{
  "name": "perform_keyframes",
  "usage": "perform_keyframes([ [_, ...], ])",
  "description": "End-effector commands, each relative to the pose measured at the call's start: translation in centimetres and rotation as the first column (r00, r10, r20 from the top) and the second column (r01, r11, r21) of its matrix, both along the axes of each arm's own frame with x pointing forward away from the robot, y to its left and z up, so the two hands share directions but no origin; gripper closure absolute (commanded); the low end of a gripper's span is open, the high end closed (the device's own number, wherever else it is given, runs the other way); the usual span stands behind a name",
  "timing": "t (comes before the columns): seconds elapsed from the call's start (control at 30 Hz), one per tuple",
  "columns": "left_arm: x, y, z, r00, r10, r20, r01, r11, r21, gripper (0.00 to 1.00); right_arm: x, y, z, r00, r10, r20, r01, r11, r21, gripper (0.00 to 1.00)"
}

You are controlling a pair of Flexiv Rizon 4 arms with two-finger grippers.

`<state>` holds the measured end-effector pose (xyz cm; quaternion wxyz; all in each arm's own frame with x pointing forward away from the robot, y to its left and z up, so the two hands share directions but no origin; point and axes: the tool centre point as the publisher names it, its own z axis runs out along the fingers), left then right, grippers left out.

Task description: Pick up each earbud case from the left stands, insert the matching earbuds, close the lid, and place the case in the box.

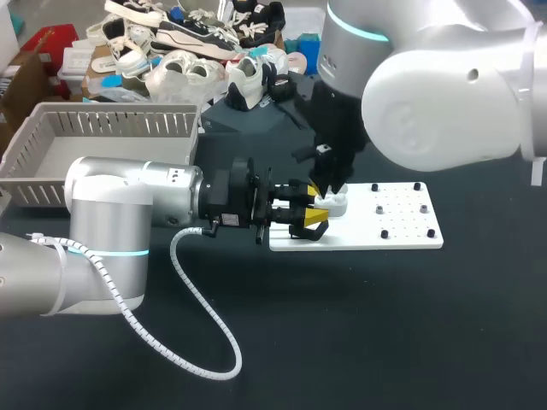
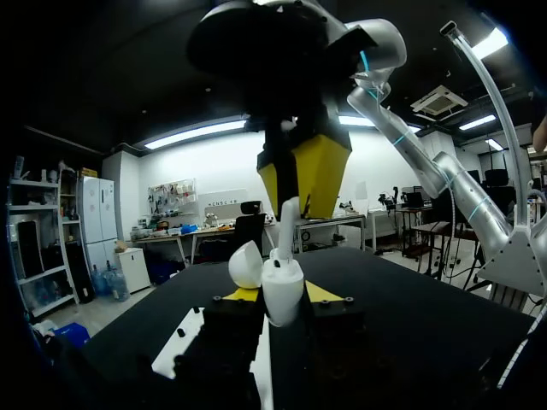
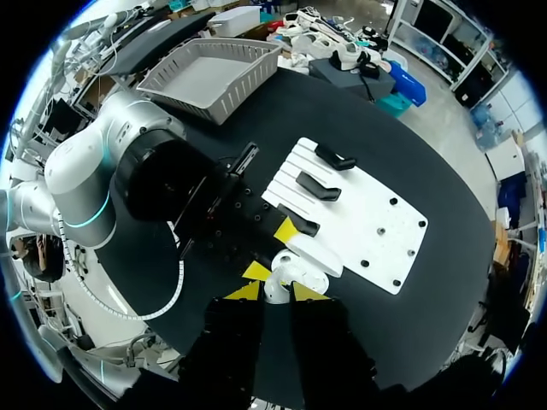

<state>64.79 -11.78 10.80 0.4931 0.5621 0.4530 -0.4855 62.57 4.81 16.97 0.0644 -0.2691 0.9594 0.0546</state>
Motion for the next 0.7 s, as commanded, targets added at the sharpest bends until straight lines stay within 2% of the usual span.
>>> perform_keyframes([
  [0.03,-0.13,0.02,-0.02,1.0,0.004,0.002,-0.004,1.0,-0.001,1.0,-0.07,-0.25,-0.19,1.0,-0.005,0.017,0.005,1.0,0.014,1.0],
  [0.7,-0.13,0.02,-0.02,1.0,0.004,0.002,-0.004,1.0,-0.001,1.0,0.16,0.11,-0.67,1.0,0.006,0.011,-0.006,1.0,0.016,1.0],
])
